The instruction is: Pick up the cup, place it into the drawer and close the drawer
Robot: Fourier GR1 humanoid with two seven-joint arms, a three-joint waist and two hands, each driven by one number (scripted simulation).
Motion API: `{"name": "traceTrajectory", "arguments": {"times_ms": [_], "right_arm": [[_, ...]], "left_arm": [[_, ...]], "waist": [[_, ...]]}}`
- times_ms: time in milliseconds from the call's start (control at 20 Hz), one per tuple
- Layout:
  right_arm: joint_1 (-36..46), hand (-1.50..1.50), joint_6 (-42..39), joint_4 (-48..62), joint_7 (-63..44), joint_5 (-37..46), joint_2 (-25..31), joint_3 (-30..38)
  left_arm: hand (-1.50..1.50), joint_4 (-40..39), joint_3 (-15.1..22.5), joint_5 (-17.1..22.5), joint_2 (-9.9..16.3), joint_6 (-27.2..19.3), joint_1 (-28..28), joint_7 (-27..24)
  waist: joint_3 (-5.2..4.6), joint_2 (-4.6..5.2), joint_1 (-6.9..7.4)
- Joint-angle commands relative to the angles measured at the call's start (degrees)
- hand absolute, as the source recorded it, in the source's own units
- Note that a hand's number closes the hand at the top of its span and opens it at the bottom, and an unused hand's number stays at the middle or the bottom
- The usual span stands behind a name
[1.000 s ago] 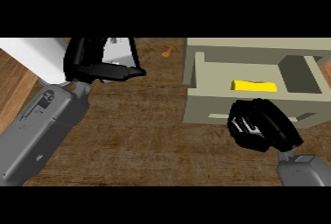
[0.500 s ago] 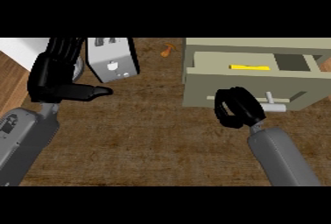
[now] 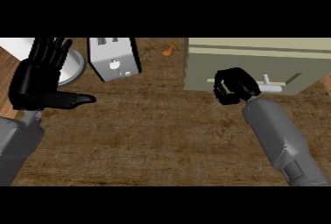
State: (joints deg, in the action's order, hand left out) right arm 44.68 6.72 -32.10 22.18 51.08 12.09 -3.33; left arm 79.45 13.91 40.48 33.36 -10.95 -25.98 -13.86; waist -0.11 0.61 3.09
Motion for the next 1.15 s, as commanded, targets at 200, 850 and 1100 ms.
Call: {"name": "traceTrajectory", "arguments": {"times_ms": [200, 850, 1100], "right_arm": [[8.1, 1.50, 1.1, 15.2, 3.1, -1.4, 3.5, 5.3], [11.8, 1.50, -3.6, 16.9, 7.5, -6.3, 8.4, 10.2], [12.7, 1.50, -3.2, 17.6, 7.6, -6.9, 7.4, 10.8]], "left_arm": [[-1.50, 0.6, 0.0, 0.0, -1.5, 2.9, 1.3, -1.0], [-1.50, -1.1, 0.6, 0.1, -2.8, 6.6, 1.8, -2.1], [-1.50, -1.7, 1.0, -0.6, -3.5, 7.1, 2.9, -3.2]], "waist": [[0.33, 1.44, 2.04], [0.39, 2.56, 3.25], [0.34, 2.40, 3.67]]}}
